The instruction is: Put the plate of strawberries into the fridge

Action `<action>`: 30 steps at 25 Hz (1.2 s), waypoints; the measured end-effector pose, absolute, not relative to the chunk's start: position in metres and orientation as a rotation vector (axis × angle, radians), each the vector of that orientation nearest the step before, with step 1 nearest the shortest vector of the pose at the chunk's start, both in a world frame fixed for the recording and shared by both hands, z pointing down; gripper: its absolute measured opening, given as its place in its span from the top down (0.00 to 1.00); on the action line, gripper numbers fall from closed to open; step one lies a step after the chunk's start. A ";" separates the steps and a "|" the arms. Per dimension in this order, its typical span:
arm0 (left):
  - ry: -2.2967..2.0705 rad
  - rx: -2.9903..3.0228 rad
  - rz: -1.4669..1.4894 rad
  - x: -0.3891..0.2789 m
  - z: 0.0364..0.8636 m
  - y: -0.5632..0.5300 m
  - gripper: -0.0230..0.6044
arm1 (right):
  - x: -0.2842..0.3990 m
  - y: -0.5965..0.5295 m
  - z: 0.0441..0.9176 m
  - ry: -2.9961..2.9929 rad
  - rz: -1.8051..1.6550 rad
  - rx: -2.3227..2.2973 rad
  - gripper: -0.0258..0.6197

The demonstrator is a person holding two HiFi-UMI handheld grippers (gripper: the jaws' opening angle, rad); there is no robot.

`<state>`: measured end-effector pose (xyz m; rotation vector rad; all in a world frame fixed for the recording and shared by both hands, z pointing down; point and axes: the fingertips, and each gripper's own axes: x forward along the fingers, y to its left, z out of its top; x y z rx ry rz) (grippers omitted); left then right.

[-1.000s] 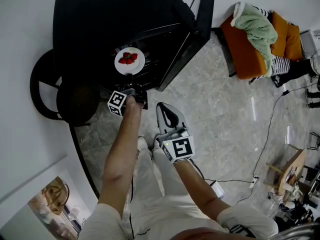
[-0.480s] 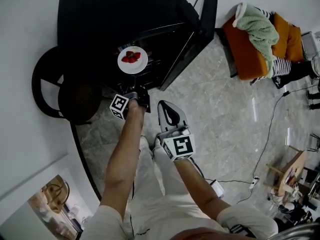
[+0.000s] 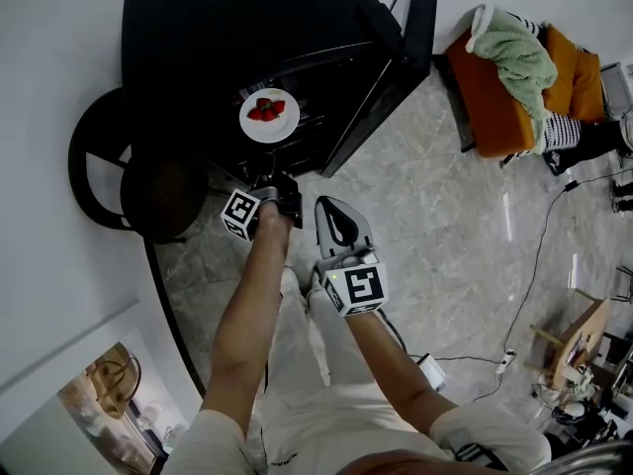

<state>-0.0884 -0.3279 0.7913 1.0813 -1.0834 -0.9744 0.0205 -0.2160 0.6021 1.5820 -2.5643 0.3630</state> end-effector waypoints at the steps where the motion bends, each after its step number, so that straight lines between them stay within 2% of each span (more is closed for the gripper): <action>1: -1.081 1.092 -0.973 -0.089 0.789 -0.327 0.96 | 0.020 -0.216 0.603 -2.563 0.367 1.582 0.94; 16: -1.077 1.295 -0.884 -0.090 0.739 -0.317 0.96 | 0.012 -0.215 0.590 -2.560 0.376 1.600 0.94; 30: -1.113 1.581 -0.686 -0.082 0.677 -0.295 0.96 | 0.008 -0.216 0.569 -2.534 0.412 1.620 0.94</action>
